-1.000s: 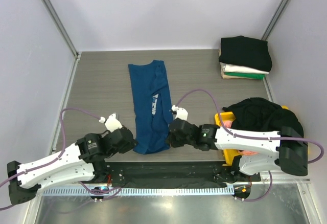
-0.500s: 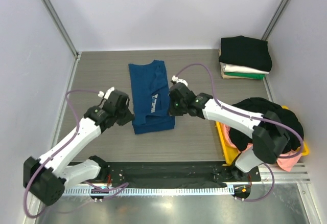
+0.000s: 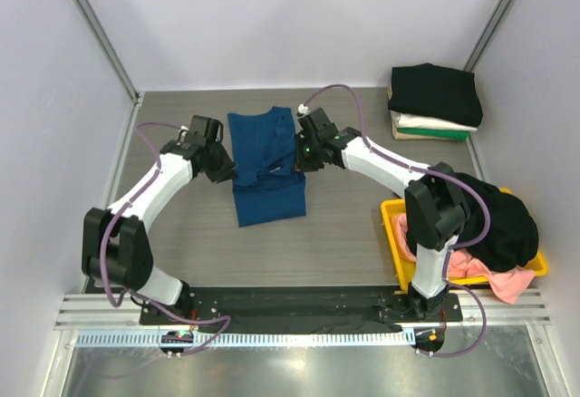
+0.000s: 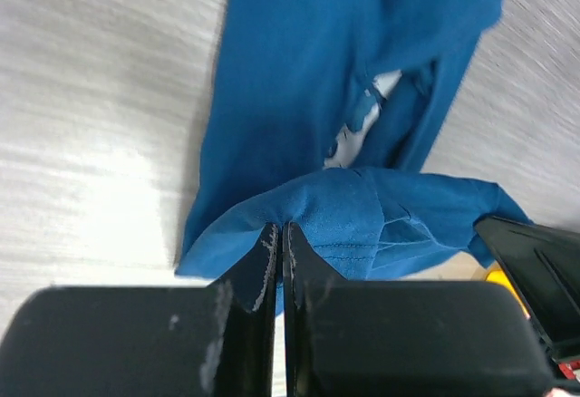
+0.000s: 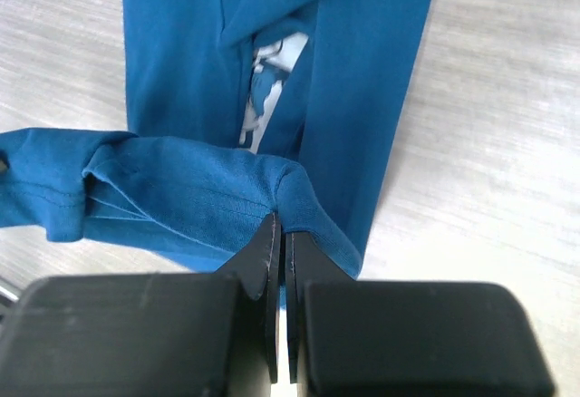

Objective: Fold and stack the t-shirts
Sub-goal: Fold the tshirt

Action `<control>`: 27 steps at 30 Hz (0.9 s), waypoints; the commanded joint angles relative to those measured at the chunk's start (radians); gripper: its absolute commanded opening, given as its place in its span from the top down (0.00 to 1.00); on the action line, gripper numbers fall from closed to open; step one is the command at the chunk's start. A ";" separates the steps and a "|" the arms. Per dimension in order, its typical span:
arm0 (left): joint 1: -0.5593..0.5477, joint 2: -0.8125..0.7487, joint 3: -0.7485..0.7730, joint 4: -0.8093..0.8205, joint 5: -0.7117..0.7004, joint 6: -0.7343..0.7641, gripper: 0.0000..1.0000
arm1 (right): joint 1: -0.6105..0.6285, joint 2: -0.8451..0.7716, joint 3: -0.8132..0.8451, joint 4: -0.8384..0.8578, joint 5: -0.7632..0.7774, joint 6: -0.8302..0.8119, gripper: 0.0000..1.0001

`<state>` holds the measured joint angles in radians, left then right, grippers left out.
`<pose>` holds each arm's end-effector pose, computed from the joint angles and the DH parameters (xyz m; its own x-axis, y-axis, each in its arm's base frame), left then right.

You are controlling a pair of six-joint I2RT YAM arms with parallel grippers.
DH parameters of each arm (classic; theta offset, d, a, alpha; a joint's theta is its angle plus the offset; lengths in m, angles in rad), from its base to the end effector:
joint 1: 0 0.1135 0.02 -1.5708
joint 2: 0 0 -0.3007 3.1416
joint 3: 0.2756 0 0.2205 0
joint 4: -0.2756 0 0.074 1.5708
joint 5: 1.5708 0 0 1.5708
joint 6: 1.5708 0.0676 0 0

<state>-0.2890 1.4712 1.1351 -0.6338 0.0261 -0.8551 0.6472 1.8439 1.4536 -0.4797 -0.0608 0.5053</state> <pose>0.2777 -0.0844 0.2826 -0.7444 -0.5657 -0.3547 -0.4004 0.8034 -0.4408 0.3257 0.2513 0.2697 -0.8400 -0.0292 -0.5418 -0.2588 0.8992 0.3528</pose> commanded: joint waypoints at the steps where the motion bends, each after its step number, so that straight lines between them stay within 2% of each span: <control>1: 0.028 0.067 0.060 0.028 0.067 0.047 1.00 | -0.024 0.040 0.091 0.006 -0.056 -0.045 0.99; 14: 0.093 0.282 0.196 0.014 0.118 0.054 0.99 | -0.086 0.218 0.267 -0.025 -0.140 -0.076 0.99; 17: 0.131 0.331 0.283 -0.020 0.147 0.054 0.92 | -0.110 0.296 0.375 -0.072 -0.157 -0.082 0.73; 18: 0.143 0.389 0.320 -0.052 0.156 0.054 0.91 | -0.121 0.325 0.464 -0.089 -0.160 -0.080 0.56; 19: 0.166 0.423 0.360 -0.075 0.167 0.059 0.87 | -0.133 0.381 0.522 -0.132 -0.162 -0.079 0.50; 20: 0.178 0.458 0.474 -0.099 0.205 0.062 0.86 | -0.158 0.420 0.586 -0.154 -0.163 -0.071 0.46; 21: 0.200 0.548 0.532 -0.145 0.221 0.064 0.84 | -0.171 0.457 0.738 -0.212 -0.171 -0.067 0.40; 23: 0.211 0.650 0.697 -0.209 0.271 0.088 0.78 | -0.198 0.579 0.915 -0.287 -0.189 -0.048 0.38; 24: 0.214 0.746 0.911 -0.354 0.284 0.099 0.77 | -0.225 0.604 1.042 -0.327 -0.207 -0.025 0.36; 26: 0.209 0.810 1.082 -0.479 0.273 0.137 0.76 | -0.247 0.588 1.067 -0.332 -0.255 -0.008 0.36; 27: 0.208 0.813 1.145 -0.518 0.268 0.145 0.76 | -0.251 0.550 0.994 -0.329 -0.246 -0.017 0.36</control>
<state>-0.0772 2.2723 2.0930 -0.9070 0.2394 -0.7715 0.4313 2.4748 2.4207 -0.7116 -0.2539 0.4664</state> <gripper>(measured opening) 0.239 0.639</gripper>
